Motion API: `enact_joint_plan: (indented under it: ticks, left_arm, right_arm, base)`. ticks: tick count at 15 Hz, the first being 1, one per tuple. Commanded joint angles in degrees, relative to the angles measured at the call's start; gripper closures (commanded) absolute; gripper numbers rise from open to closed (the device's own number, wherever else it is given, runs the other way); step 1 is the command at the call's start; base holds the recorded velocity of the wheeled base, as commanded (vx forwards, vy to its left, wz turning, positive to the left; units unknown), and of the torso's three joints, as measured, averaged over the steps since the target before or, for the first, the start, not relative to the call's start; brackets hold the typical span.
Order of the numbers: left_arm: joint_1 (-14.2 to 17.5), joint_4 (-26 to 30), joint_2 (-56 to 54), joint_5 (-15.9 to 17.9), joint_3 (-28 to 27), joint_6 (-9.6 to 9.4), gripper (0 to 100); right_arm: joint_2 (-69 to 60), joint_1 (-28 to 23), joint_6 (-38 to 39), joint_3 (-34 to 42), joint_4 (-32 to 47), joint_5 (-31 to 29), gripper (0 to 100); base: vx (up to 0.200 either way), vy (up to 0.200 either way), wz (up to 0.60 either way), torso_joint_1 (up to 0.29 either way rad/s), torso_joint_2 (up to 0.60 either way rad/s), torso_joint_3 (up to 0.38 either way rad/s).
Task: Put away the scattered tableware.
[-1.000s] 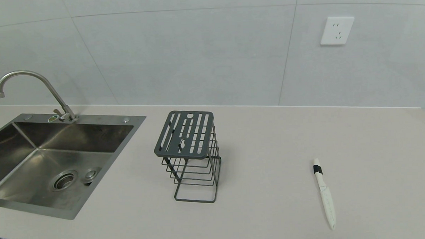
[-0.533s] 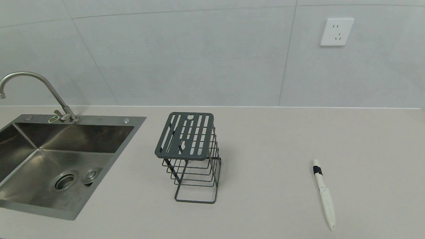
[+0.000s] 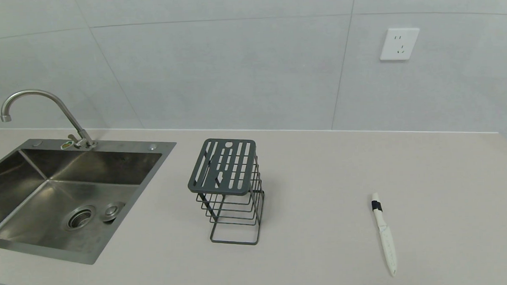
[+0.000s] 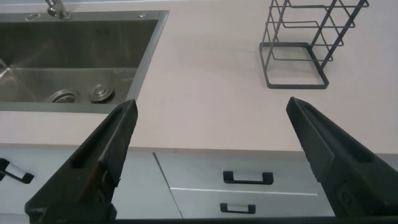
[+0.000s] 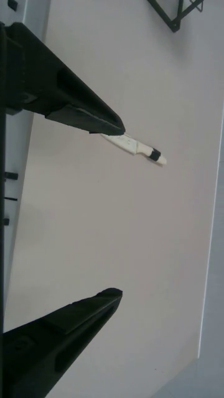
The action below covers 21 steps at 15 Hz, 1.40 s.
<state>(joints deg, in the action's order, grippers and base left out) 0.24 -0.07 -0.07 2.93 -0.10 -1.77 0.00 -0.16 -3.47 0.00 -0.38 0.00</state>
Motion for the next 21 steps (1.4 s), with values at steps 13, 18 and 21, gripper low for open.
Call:
enact_joint_plan:
  ticks: [13,18,21]
  left_arm:
    - [0.02,-0.01,0.07,-1.08,0.01,1.24,0]
    - [0.02,-0.01,0.07,-1.08,0.01,1.15,0]
    - [0.02,-0.01,0.07,-1.08,0.01,1.06,0]
  right_arm:
    - [20.04,4.64,-0.48,-7.91,-7.44,10.55,0]
    - [32.96,10.35,-0.48,-8.88,-7.62,11.69,0]
    - [40.96,10.79,-1.36,-9.49,-7.97,13.97,0]
  base:
    - [0.000,0.000,0.00,0.000,0.00,0.000]
    - [0.000,0.000,0.00,0.000,0.00,0.000]
    - [0.000,0.000,0.00,0.000,0.00,0.000]
